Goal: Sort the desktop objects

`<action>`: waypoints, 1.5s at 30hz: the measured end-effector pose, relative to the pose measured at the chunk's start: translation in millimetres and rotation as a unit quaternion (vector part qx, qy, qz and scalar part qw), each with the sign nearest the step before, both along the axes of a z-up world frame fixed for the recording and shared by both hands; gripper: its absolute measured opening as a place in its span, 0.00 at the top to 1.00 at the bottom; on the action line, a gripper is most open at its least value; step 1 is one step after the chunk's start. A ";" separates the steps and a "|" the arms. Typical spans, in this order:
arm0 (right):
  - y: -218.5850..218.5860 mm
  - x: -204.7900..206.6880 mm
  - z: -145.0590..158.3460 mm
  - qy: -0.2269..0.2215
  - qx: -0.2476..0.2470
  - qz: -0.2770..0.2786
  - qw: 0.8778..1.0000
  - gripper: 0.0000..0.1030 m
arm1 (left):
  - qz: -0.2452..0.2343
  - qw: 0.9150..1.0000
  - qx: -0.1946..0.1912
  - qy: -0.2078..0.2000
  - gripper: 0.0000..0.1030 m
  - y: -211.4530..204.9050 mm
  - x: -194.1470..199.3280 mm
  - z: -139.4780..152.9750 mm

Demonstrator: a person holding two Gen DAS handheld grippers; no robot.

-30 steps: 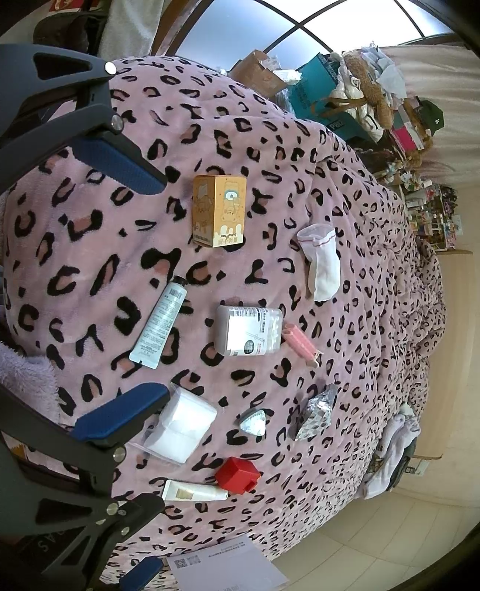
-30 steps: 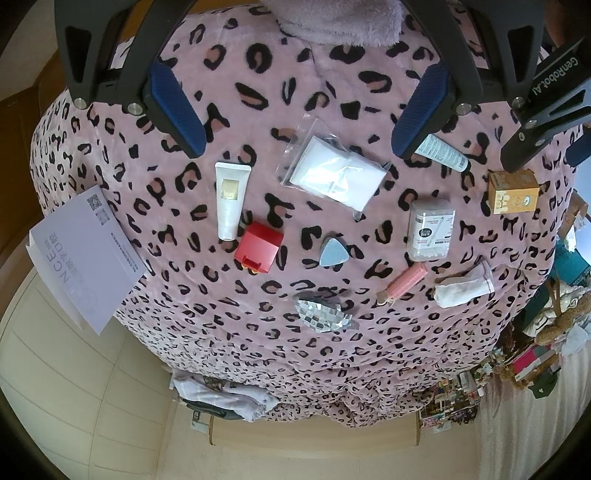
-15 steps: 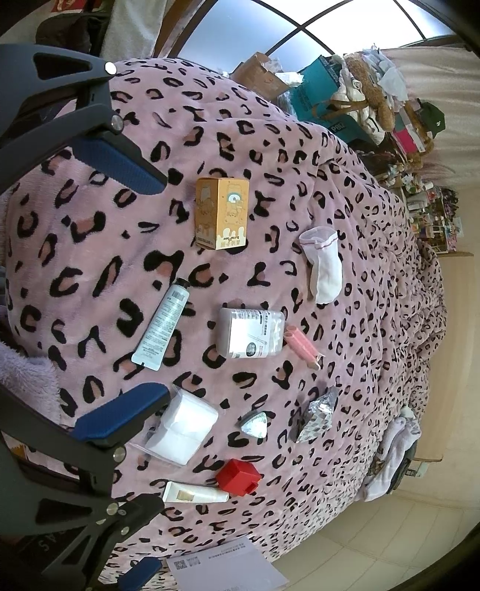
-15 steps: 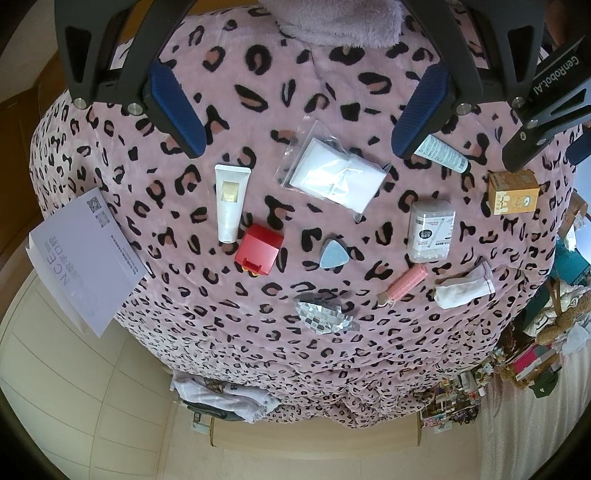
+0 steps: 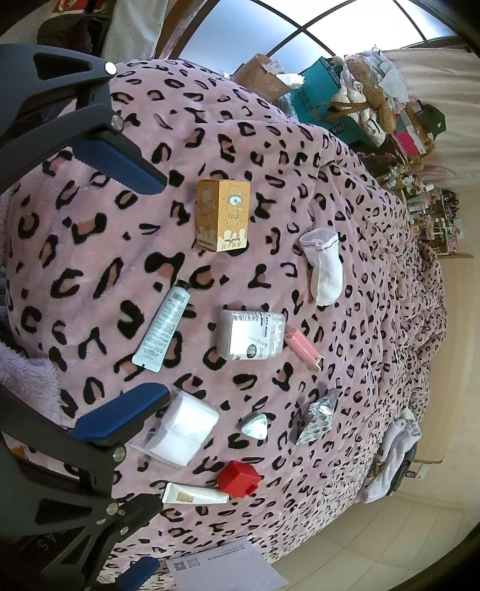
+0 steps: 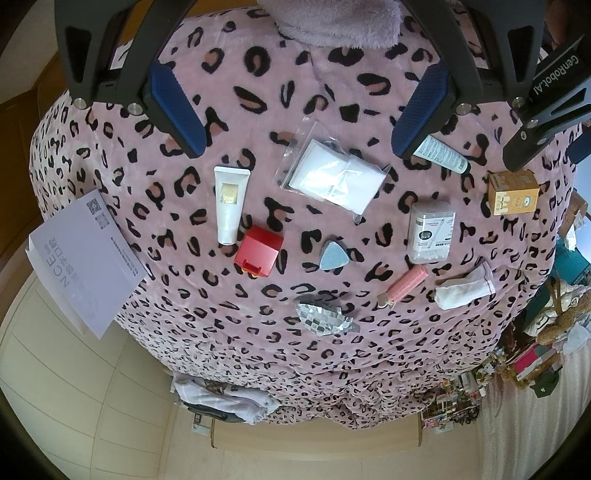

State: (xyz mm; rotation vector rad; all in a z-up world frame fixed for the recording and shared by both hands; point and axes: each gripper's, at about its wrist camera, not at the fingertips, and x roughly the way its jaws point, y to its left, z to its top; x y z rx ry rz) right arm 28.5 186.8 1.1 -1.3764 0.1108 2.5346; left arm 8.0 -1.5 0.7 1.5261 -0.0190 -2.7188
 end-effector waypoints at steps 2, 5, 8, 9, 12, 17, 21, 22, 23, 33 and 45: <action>0.8 0.0 -0.3 -0.002 -0.004 -0.001 1.000 0.00 | 0.000 1.000 0.002 0.000 0.00 -0.9 0.6 -0.1; 0.4 0.8 -0.3 -0.001 -0.006 0.000 1.000 0.00 | 0.000 1.000 0.002 0.001 0.00 -0.9 1.0 0.0; -0.9 1.3 0.2 0.000 -0.003 0.001 1.000 0.00 | 0.001 1.000 0.001 0.001 0.00 -0.9 1.5 0.2; -1.0 1.3 0.3 0.000 -0.003 0.001 1.000 0.00 | 0.001 1.000 0.001 0.002 0.00 -0.9 1.7 0.3; -2.1 1.9 0.8 0.000 -0.003 0.001 1.000 0.00 | 0.002 1.000 0.002 0.001 0.00 -3.4 1.2 1.3; -2.5 -0.2 0.8 0.000 0.001 0.002 1.000 0.00 | 0.003 1.000 0.002 0.000 0.00 -2.9 -0.4 2.3; -2.5 -0.7 0.8 0.000 0.000 0.002 1.000 0.00 | 0.002 1.000 0.000 0.001 0.00 -3.2 -1.2 3.0; -2.3 -1.1 1.0 -0.001 0.000 0.002 1.000 0.00 | 0.002 1.000 0.000 0.001 0.00 -2.8 -1.2 3.2; -2.3 -1.6 1.2 -0.001 0.000 0.002 1.000 0.00 | 0.002 1.000 0.000 0.001 0.00 -2.8 -1.2 3.1; -0.8 -1.6 1.7 -0.003 -0.003 0.002 1.000 0.00 | 0.001 1.000 -0.004 0.004 0.01 -1.1 1.9 3.3; 1.5 -0.4 2.0 -0.003 -0.003 -0.001 1.000 0.00 | 0.001 1.000 -0.004 0.003 0.01 1.4 -0.8 3.4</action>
